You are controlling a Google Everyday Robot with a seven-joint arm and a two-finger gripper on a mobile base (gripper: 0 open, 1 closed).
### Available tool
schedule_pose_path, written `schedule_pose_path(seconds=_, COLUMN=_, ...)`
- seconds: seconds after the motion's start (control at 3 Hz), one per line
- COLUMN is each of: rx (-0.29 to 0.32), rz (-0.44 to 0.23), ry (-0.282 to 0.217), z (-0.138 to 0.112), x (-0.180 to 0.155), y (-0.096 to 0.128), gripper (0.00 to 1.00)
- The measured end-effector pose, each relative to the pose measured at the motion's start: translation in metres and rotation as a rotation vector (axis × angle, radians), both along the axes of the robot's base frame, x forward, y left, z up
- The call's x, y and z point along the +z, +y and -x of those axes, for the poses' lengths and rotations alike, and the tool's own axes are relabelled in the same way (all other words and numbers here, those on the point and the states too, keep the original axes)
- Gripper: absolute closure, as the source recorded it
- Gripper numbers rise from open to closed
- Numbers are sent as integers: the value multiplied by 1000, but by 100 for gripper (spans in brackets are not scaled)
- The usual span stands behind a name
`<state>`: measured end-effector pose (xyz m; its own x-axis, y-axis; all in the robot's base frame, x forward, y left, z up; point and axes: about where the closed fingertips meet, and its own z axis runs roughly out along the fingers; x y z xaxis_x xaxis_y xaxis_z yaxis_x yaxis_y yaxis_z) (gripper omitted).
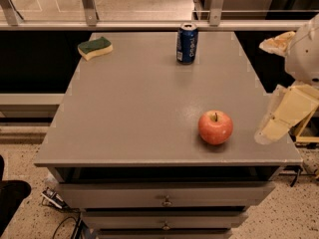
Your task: Move apple near sponge
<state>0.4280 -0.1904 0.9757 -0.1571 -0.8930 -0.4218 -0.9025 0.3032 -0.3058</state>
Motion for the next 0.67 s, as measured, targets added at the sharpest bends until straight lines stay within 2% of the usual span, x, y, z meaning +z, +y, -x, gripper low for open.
schedule_pose_path(seconds=0.67, rx=17, rz=-299, ry=-43, z=4, x=-36, y=18, gripper=0)
